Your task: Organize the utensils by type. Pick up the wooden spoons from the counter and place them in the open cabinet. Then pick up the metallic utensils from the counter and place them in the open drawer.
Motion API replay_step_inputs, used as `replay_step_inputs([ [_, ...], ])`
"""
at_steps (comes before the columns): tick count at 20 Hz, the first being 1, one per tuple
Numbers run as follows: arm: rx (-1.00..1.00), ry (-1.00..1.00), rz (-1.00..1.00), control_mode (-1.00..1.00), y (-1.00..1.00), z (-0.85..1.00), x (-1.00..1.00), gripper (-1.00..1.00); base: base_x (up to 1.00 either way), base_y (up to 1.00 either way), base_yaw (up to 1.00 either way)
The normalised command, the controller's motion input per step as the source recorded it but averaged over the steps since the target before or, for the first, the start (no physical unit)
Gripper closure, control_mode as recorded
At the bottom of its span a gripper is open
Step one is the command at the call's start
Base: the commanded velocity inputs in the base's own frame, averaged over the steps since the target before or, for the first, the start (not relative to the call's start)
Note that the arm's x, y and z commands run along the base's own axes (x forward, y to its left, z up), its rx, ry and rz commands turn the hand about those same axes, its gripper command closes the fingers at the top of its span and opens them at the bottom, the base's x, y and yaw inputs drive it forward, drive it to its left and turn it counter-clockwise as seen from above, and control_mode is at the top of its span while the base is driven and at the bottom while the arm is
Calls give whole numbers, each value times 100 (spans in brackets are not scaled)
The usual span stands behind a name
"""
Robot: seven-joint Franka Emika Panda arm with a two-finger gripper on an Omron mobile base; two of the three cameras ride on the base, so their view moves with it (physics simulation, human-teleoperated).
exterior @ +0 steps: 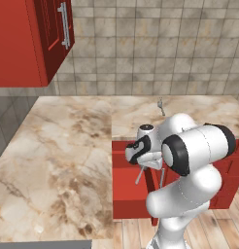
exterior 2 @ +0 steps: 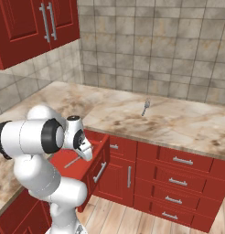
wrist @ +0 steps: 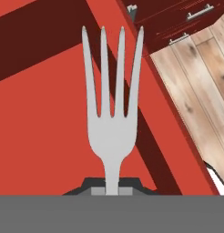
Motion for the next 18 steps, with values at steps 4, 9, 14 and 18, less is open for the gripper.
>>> replay_step_inputs([
  [4, 0, 0, 0, -100, 0, -30, 3, 100, 0, 0, 0],
  [9, 0, 0, 0, -100, 0, -30, 0, 100, 0, 0, 0],
  [14, 0, 0, 0, -100, 0, -30, 0, 100, 0, 0, 0],
  [18, 0, 0, 0, -100, 0, -29, 0, 100, 0, 0, 0],
])
